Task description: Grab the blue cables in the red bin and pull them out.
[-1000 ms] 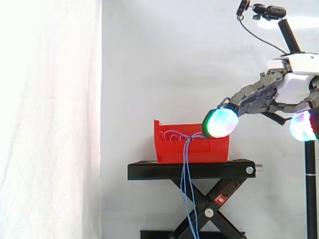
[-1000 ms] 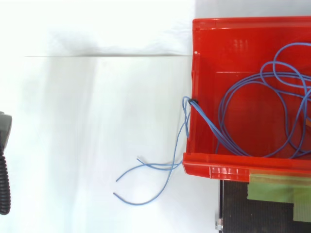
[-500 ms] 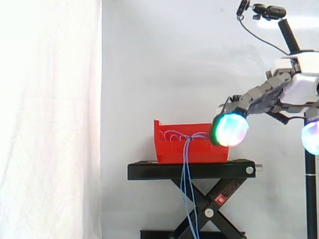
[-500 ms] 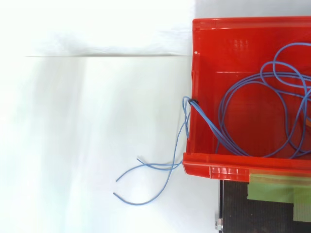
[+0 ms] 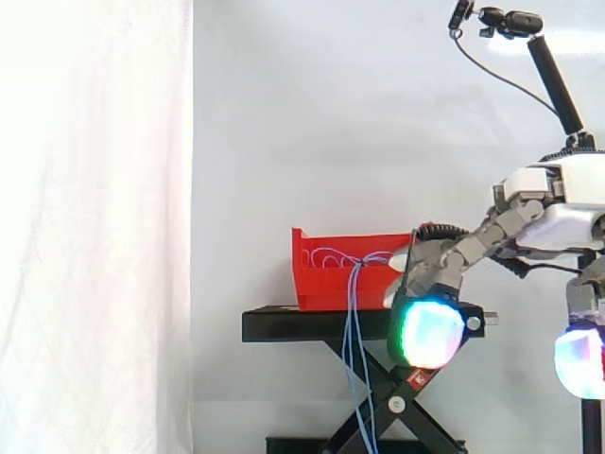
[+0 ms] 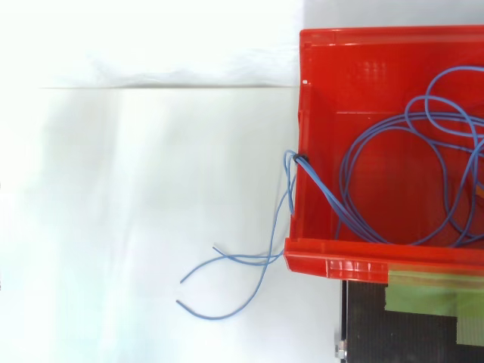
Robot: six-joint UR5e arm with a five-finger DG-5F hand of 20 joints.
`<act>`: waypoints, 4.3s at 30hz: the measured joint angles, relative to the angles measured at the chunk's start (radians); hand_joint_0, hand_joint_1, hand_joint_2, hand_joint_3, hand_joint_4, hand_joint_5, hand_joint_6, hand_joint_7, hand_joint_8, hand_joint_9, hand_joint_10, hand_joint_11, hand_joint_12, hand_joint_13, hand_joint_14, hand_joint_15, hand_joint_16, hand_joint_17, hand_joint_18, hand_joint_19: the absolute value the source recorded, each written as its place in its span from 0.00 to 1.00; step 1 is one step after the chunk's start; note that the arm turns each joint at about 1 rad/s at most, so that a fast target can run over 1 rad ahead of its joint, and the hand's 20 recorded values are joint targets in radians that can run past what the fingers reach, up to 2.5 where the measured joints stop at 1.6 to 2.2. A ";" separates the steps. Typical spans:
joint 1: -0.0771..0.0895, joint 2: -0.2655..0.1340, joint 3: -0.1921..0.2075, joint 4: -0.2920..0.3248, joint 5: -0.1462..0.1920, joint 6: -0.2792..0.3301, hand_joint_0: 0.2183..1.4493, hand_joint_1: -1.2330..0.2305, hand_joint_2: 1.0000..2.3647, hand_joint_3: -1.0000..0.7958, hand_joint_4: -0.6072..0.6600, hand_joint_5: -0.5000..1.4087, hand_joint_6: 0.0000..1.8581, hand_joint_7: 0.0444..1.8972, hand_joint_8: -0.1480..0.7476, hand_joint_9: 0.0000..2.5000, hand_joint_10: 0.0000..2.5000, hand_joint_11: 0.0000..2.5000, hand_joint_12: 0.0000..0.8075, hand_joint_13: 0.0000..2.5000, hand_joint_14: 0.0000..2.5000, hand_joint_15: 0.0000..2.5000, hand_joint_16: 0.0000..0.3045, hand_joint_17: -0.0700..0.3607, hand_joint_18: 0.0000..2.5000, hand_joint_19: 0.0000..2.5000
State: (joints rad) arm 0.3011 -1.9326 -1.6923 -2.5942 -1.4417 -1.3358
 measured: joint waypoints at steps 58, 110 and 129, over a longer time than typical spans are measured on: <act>-0.167 -0.147 0.357 -0.702 -0.085 -0.518 0.42 0.14 0.00 0.00 0.64 0.63 0.00 0.32 0.42 0.25 0.00 0.11 0.40 0.18 0.00 0.08 0.15 0.40 0.11 0.07; -0.356 -0.196 0.418 -0.290 -0.237 -0.807 0.43 0.13 0.00 0.00 0.58 0.59 0.01 0.22 0.41 0.24 0.00 0.10 0.39 0.17 0.00 0.07 0.15 0.40 0.10 0.06; -0.374 -0.233 0.420 -0.226 -0.269 -0.875 0.43 0.13 0.00 0.00 0.59 0.61 0.01 0.24 0.41 0.24 0.00 0.10 0.39 0.17 0.00 0.07 0.15 0.40 0.10 0.06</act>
State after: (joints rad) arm -0.0728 -2.1651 -1.2725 -2.8203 -1.7104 -2.2113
